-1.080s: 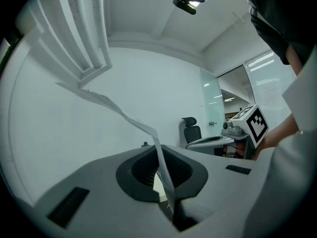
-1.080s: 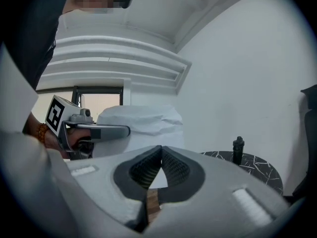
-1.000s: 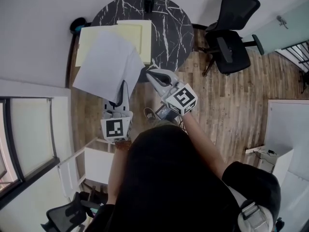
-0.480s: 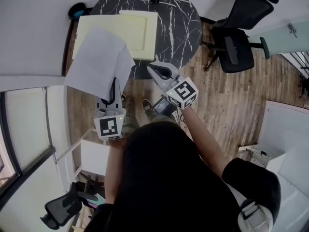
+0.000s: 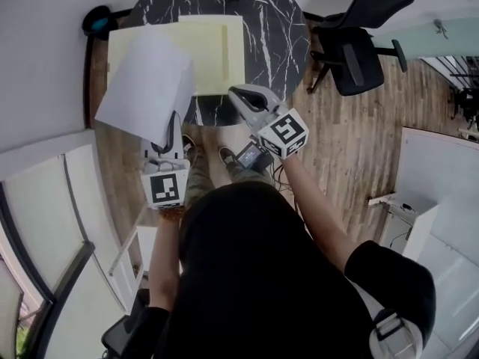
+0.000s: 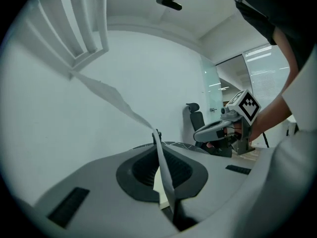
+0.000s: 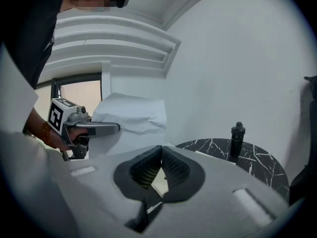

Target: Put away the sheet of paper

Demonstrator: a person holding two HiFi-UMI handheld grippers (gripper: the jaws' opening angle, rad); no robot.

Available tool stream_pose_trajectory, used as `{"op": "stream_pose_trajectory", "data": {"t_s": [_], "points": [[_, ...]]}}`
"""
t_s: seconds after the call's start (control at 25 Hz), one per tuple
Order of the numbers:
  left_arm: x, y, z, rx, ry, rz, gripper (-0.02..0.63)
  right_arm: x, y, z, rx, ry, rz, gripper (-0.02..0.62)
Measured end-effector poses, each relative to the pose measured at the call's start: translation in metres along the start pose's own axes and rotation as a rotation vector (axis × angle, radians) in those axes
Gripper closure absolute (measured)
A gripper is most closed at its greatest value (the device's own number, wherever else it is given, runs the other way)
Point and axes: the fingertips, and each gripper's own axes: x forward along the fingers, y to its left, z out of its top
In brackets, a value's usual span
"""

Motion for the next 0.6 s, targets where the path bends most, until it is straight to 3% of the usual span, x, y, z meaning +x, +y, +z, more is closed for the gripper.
{"op": "stream_pose_trajectory", "data": {"t_s": [0.24,0.36,0.6], "points": [[0.018,0.036,-0.008,0.005,-0.013,-0.124,0.601,0.015,0.003,0.010,-0.030,0.036,-0.115,0.597],[0.036,0.042,-0.019,0.063,-0.053,-0.218,0.600,0.008,-0.002,0.012,-0.013,0.018,-0.184,0.597],[0.068,0.022,-0.022,0.056,0.018,-0.319,0.600,-0.031,-0.033,-0.007,0.063,0.016,-0.310,0.597]]}}
